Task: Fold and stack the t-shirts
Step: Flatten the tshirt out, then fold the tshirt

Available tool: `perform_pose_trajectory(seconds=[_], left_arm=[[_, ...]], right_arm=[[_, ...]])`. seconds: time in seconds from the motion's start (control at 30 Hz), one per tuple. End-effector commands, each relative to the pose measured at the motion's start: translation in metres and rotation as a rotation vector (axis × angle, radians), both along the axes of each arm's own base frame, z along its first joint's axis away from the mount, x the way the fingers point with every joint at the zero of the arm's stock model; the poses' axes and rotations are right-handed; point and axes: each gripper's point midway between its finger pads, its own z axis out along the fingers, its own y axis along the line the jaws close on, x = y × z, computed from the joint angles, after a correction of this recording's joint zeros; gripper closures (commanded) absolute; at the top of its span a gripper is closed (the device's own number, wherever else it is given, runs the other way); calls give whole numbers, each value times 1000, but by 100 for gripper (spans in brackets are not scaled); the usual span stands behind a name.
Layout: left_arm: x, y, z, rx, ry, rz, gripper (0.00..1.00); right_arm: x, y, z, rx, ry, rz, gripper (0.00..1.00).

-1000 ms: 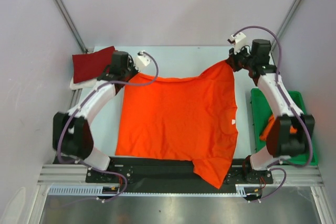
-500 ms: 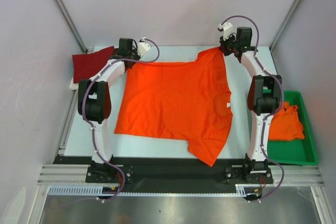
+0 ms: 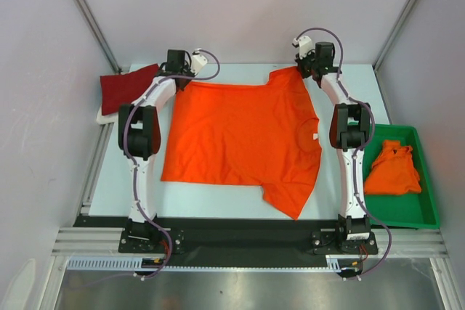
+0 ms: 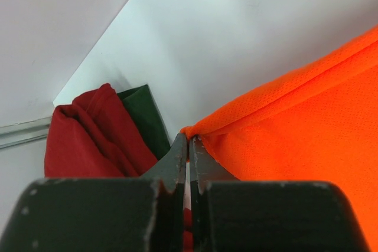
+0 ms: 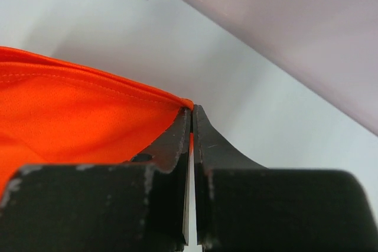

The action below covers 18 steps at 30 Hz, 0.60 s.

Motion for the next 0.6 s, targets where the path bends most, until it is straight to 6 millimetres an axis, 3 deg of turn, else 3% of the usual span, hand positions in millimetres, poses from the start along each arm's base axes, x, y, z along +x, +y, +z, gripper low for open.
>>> perform_pose_trajectory(seconds=[0.0, 0.03, 0.1, 0.13, 0.17, 0.2, 0.23, 0.3, 0.33, 0.37, 0.47, 0.5, 0.53, 0.57], left_arm=[[15, 4, 38, -27, -83, 30, 100], [14, 4, 42, -32, -88, 31, 99], [10, 0, 55, -47, -97, 11, 99], [7, -2, 57, -50, -90, -2, 100], [-1, -3, 52, -51, -63, -10, 100], [-6, -4, 66, -57, -77, -24, 100], [-10, -4, 66, -48, -72, -39, 100], [-26, -3, 57, -35, -39, -54, 100], [-37, -5, 58, -35, -43, -88, 99], [-42, -4, 57, -28, -45, -94, 100], [-58, -2, 51, -14, -28, -108, 100], [-62, -2, 49, -13, -22, -107, 100], [-68, 0, 42, -10, -2, -105, 100], [-72, -1, 49, -14, -13, -109, 100]], right_arm=[[17, -3, 62, -1, -153, -19, 100], [15, -4, 79, 2, -170, -20, 100], [5, -4, 79, 6, -136, -3, 100], [-1, -4, 99, 6, -154, 2, 100], [-8, -3, 101, 8, -134, 9, 100], [-15, -3, 100, 6, -113, 18, 100], [-20, -3, 101, 3, -96, 26, 100], [-40, 0, 108, 2, -37, 53, 100], [-50, 0, 99, 4, 9, 56, 100], [-58, 1, 114, 11, -3, 64, 100], [-80, 4, 104, 7, 49, 78, 100], [-87, 6, 115, 6, 39, 86, 100], [-94, 9, 113, 5, 59, 92, 100], [-102, 10, 103, 8, 88, 99, 100]])
